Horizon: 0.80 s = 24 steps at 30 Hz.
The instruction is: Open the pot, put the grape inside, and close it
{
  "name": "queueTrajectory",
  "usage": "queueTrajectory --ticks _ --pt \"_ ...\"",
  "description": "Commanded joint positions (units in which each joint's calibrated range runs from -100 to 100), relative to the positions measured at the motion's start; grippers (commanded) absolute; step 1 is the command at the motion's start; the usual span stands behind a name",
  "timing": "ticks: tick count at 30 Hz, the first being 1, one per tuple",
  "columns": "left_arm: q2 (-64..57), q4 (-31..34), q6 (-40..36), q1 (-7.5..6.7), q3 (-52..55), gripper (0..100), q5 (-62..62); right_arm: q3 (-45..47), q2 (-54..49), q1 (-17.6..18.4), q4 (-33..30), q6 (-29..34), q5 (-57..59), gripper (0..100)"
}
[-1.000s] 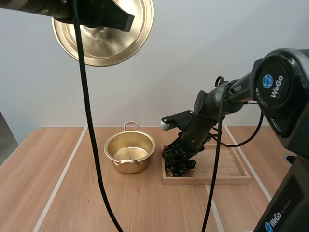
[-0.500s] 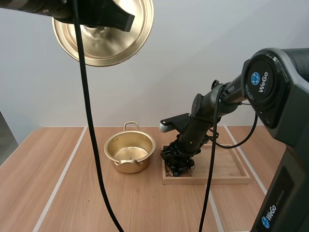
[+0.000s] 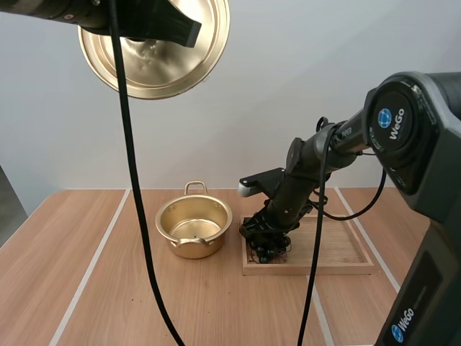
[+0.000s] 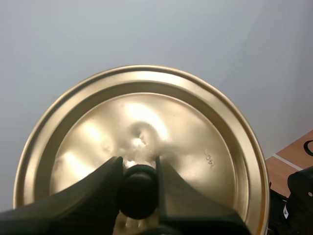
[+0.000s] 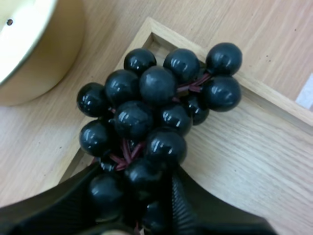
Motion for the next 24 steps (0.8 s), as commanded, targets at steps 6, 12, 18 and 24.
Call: queueTrajectory --ticks 6,12,18,24 --pt "-0.48 -1.07 -0.35 0.03 -0.54 0 -1.31 1.08 -10.64 0.18 -1.26 -0.27 2.51 0" --pt "-0.48 -1.50 -0.35 0.03 -0.54 0 -1.31 1.08 -16.94 0.18 -0.94 -0.27 2.51 0" --pt "-0.48 -1.59 -0.35 0.03 -0.54 0 -1.31 -0.12 -20.38 0.18 -0.39 -0.27 3.32 0" --pt "-0.48 -1.69 -0.45 0.03 -2.51 0 -1.31 -8.01 -20.83 0.18 3.85 -0.16 11.74 0"
